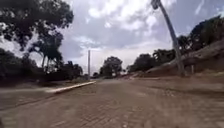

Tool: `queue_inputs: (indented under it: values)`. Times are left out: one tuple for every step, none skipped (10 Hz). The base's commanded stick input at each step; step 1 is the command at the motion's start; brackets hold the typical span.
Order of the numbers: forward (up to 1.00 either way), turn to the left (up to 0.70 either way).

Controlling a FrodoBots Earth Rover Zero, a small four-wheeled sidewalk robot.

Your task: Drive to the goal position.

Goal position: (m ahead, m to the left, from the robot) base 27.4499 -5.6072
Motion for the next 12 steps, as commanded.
queue_inputs:
  values:
    - [0.7,0.0]
    - [0.7,0.0]
    - [0.7,0.0]
    - [0.7,0.0]
    - [0.7,0.0]
    - [0.7,0.0]
    - [0.7,0.0]
    - [0.7,0.0]
    - [0.7,0.0]
    - [0.7,0.0]
    - [0.7,0.0]
    - [0.7,0.0]
